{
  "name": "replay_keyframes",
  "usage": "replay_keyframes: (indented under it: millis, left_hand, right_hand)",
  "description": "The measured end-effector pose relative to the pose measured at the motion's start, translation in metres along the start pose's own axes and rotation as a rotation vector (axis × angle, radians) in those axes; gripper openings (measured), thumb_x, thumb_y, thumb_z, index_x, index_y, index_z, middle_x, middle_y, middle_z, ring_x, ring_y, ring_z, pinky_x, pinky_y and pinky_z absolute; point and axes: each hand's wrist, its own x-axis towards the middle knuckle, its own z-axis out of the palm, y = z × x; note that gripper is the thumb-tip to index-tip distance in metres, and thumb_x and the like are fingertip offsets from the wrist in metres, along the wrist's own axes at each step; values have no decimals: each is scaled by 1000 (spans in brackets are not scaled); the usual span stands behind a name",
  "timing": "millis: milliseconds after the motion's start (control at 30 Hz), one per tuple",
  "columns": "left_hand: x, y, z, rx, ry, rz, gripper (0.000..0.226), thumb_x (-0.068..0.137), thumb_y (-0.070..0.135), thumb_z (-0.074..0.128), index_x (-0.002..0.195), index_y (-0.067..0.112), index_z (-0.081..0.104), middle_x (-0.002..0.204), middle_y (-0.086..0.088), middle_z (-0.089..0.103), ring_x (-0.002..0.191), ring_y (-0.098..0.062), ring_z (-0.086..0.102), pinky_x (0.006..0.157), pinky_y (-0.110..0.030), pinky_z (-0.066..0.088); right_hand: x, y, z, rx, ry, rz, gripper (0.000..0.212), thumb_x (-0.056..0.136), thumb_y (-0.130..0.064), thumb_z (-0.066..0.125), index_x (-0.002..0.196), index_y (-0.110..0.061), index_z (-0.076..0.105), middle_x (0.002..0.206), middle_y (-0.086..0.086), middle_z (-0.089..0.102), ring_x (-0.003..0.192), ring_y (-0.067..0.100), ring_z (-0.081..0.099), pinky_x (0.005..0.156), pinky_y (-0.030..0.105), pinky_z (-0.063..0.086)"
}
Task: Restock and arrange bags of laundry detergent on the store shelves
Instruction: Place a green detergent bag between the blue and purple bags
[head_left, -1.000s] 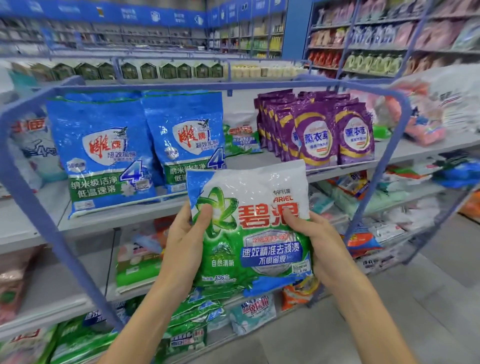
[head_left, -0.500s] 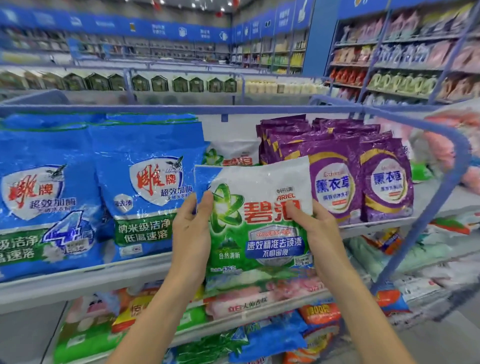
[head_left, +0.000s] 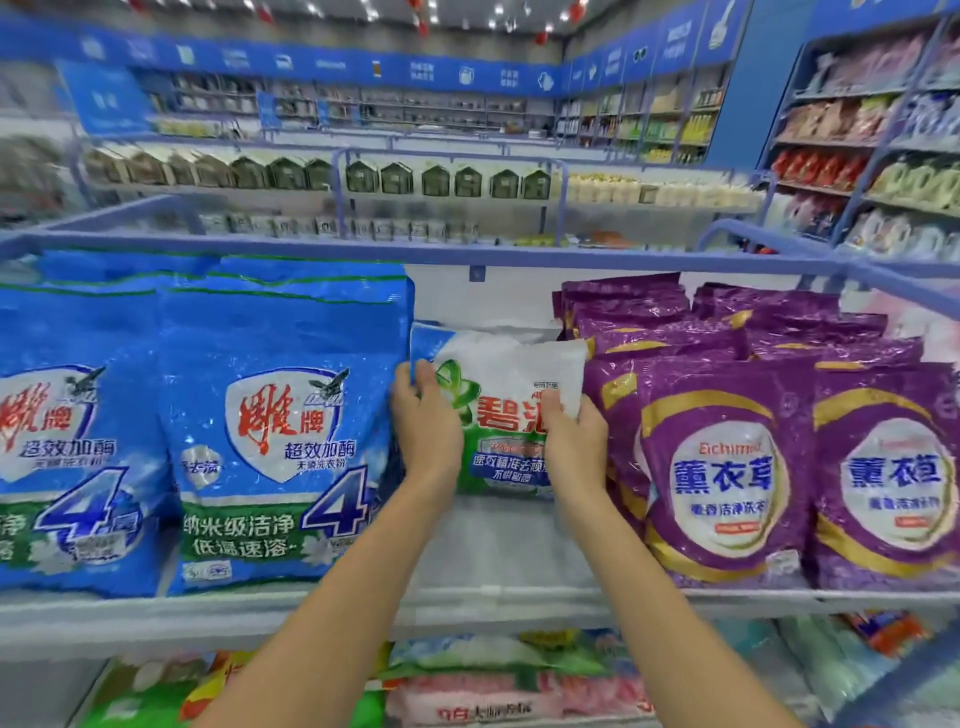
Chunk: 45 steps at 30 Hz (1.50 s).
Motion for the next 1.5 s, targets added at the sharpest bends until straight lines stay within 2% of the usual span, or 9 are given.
replay_keyframes:
  millis: [167,267,367,467,567,667,767,1167,1500]
  left_hand:
    - [28,-15,12,-51,89,-81,44,106,34,46,134,2,53,135,-17,61,123,-34,59,107,-48,47]
    - [38,-17,18,-131,65,-67,19,106,27,50,100,17,65,95,0,68,91,-22,63,84,-33,52]
    - [44,-18,20,-137,55,-76,25,104,27,52,81,25,59,77,7,56,79,-17,53,73,-33,45]
    - [40,-20,14,-56,3,-75,12,103,33,52,101,33,64,100,5,60,95,-17,57,84,-34,46]
    - [27,-36,0,105,-169,-116,52,89,16,71,137,21,49,123,6,62,111,-17,62,101,-37,48]
    - [20,-56,-13,449,-297,-144,81,64,10,85,134,21,45,123,3,65,112,-20,63,103,-42,50]
    - [19,-57,-16,696,-235,-84,74,67,8,85,130,14,47,127,-6,63,116,-29,61,101,-42,51]
    - [31,-62,-7,817,-219,141,87,72,8,86,143,0,38,137,-21,54,124,-39,54,105,-54,45]
    - [11,-61,-24,923,-304,182,39,88,10,60,123,1,47,118,-23,59,106,-43,59,89,-50,51]
  right_hand:
    - [37,2,19,205,33,132,25,100,-29,64,103,-5,69,84,2,73,73,16,69,71,35,57]
    - [52,1,26,220,45,129,26,101,-28,61,109,-4,67,81,-2,69,66,10,65,61,26,51]
    - [58,4,27,159,47,124,31,102,-30,58,119,-6,64,92,0,70,77,14,68,62,25,50]
    - [48,8,20,-22,-9,123,42,100,-35,61,133,-12,52,115,2,68,95,18,68,71,30,51]
    - [21,23,4,-277,-126,118,72,89,-28,76,143,-10,33,130,2,58,110,21,59,88,31,45]
    - [13,45,-8,-643,-182,16,86,81,-15,79,147,-6,25,146,12,44,134,30,46,109,38,39]
    - [20,43,-11,-747,-177,-16,76,83,-10,78,143,-5,31,144,17,47,134,34,49,108,43,44]
    - [33,35,-4,-894,-182,-99,66,89,-19,77,139,-5,38,136,14,54,125,33,57,97,44,50]
    - [-2,41,-17,-942,-230,-194,63,90,-21,65,145,-9,36,142,12,51,129,32,52,104,50,48]
